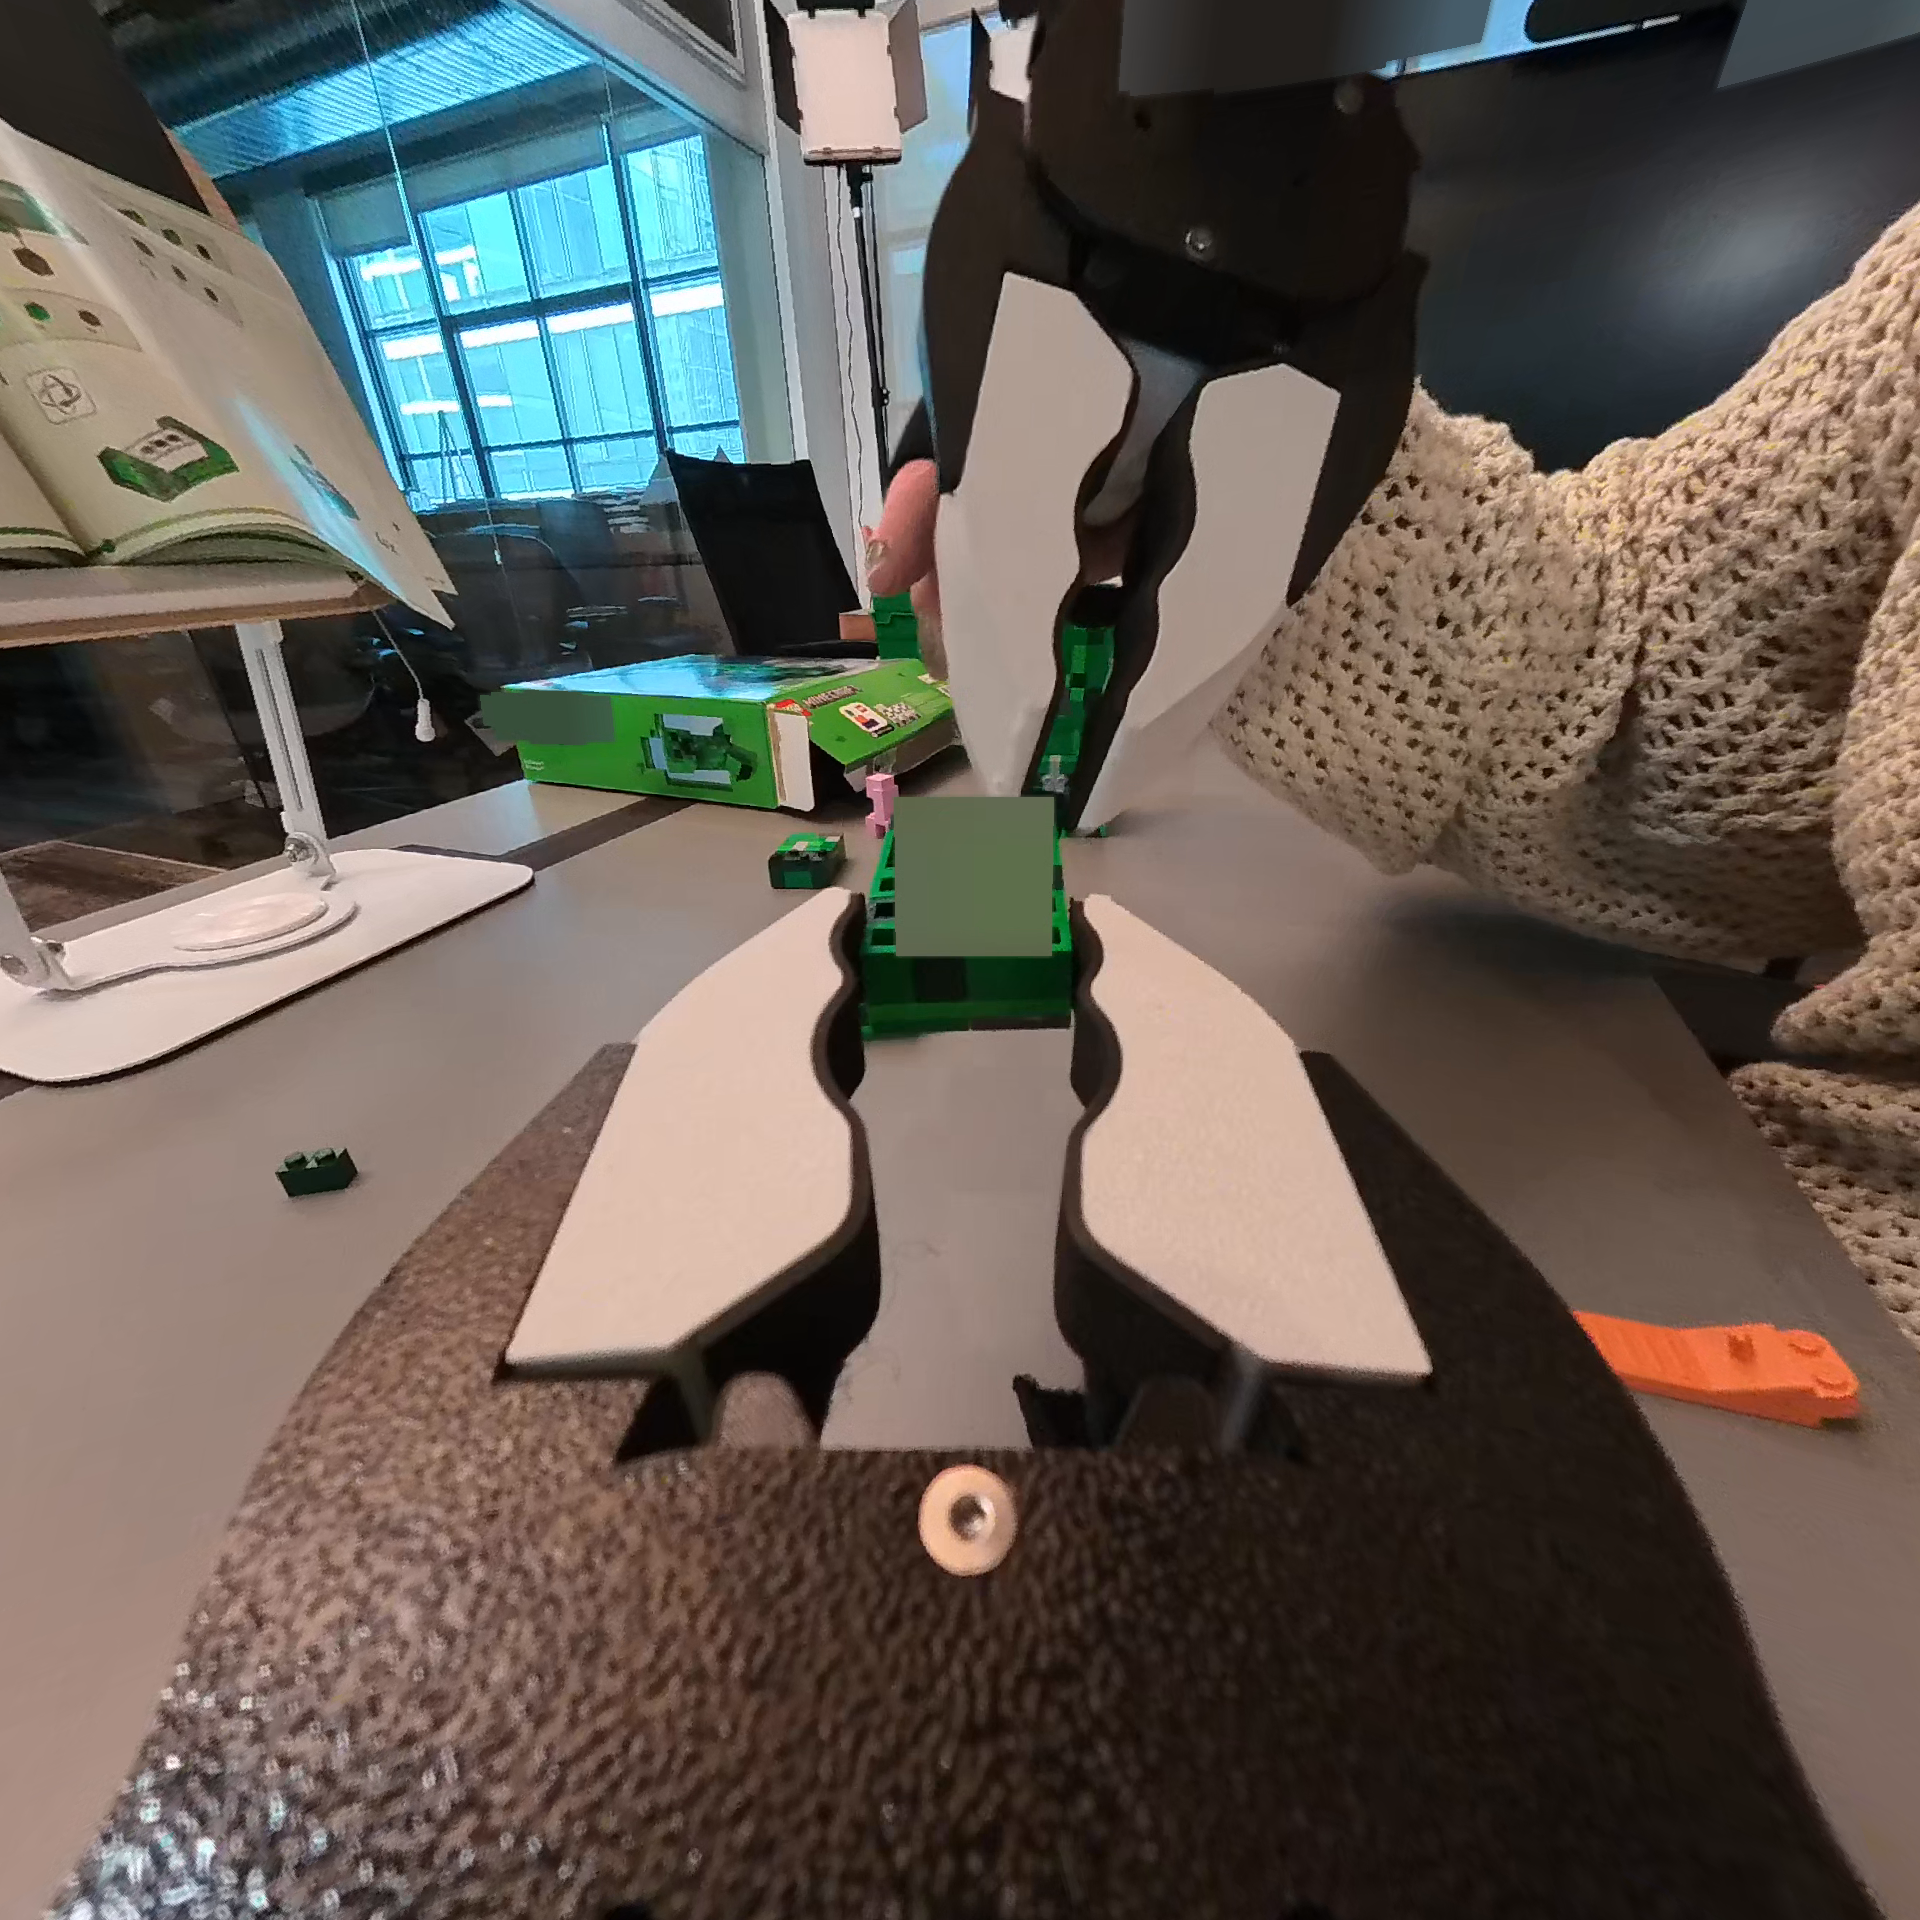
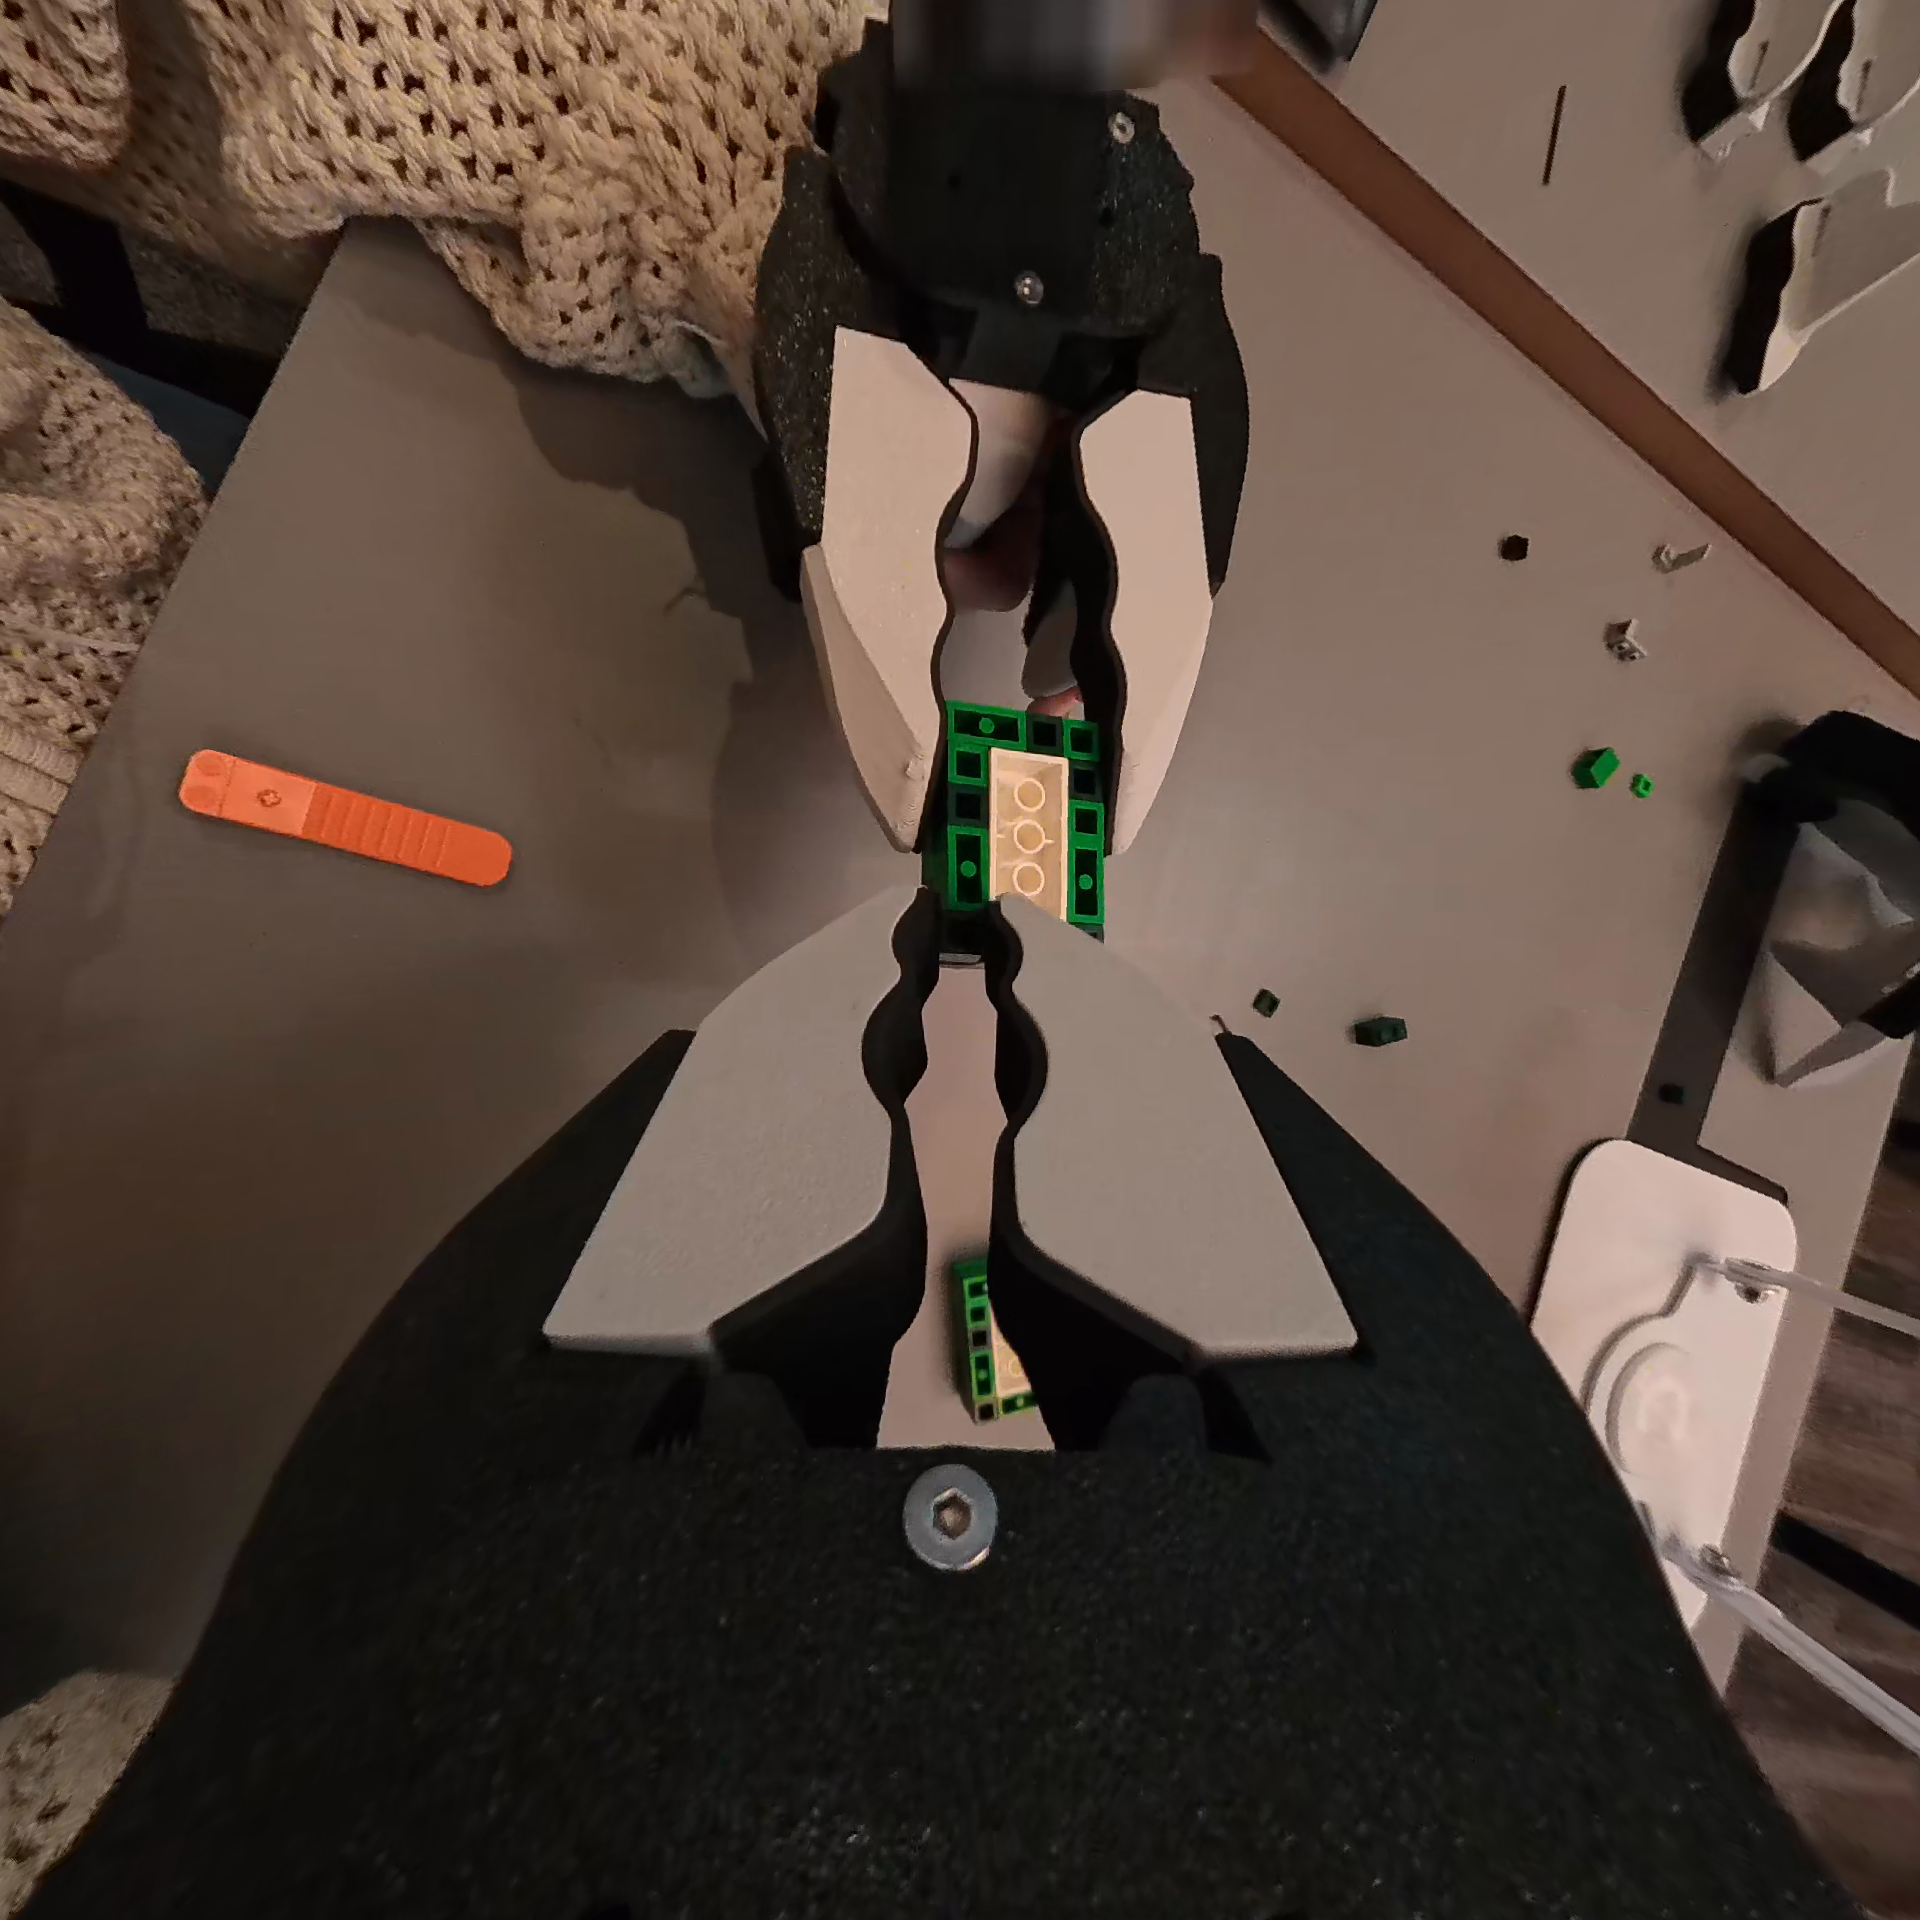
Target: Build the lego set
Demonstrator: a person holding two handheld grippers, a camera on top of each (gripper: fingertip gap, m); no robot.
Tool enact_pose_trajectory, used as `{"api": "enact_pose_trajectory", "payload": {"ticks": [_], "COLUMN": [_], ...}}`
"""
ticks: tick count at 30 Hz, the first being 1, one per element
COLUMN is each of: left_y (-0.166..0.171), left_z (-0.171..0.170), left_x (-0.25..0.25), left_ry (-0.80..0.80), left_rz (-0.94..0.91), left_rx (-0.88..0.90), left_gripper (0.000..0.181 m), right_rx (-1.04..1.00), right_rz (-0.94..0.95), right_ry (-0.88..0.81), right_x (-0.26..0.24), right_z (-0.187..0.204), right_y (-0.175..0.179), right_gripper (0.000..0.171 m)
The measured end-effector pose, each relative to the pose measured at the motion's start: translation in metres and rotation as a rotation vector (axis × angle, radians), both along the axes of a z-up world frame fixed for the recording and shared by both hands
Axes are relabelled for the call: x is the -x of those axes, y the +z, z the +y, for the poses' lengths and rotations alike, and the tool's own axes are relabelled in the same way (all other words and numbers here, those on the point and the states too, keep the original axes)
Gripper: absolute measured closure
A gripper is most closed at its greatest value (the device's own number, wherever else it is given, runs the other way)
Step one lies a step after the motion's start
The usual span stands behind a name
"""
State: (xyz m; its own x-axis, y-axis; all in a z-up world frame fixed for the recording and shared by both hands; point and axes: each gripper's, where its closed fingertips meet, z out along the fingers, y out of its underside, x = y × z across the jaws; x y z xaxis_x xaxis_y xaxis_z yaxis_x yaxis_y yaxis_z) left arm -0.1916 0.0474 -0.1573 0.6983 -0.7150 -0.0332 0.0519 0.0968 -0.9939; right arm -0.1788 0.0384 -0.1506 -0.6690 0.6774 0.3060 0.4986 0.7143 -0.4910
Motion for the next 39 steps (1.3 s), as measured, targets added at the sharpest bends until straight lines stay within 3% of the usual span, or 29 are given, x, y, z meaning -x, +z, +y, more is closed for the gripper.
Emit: {"api": "enact_pose_trajectory", "payload": {"ticks": [14, 18, 21, 25, 28, 33, 39], "left_y": [-0.001, -0.002, -0.003, -0.003, -0.003, -0.004, -0.004], "left_z": [0.003, 0.008, 0.012, 0.017, 0.018, 0.018, 0.019], "left_x": [0.003, 0.009, 0.017, 0.024, 0.027, 0.027, 0.029], "left_ry": [0.009, 0.042, 0.074, 0.087, 0.085, 0.079, 0.079], "left_rz": [-0.023, -0.038, -0.080, -0.156, -0.191, -0.194, -0.206], "left_rx": [0.026, 0.049, 0.085, 0.135, 0.159, 0.174, 0.183], "left_gripper": [0.145, 0.145, 0.145, 0.145, 0.145, 0.145, 0.145], "right_rx": [-0.022, -0.034, -0.192, -0.543, -0.758, -0.804, -0.811], "right_rz": [0.121, 0.267, 0.454, 0.626, 0.686, 0.738, 0.726], "right_ry": [-0.004, -0.027, -0.066, -0.074, -0.087, -0.097, -0.056], "right_x": [0.006, 0.007, 0.011, 0.016, 0.022, 0.030, 0.034], "right_z": [0.004, 0.007, 0.018, 0.028, 0.035, 0.034, 0.034], "right_y": [0.008, 0.025, 0.030, 0.014, 0.004, 0.004, -0.001], "right_gripper": [0.161, 0.140, 0.118, 0.111, 0.119, 0.136, 0.144]}}
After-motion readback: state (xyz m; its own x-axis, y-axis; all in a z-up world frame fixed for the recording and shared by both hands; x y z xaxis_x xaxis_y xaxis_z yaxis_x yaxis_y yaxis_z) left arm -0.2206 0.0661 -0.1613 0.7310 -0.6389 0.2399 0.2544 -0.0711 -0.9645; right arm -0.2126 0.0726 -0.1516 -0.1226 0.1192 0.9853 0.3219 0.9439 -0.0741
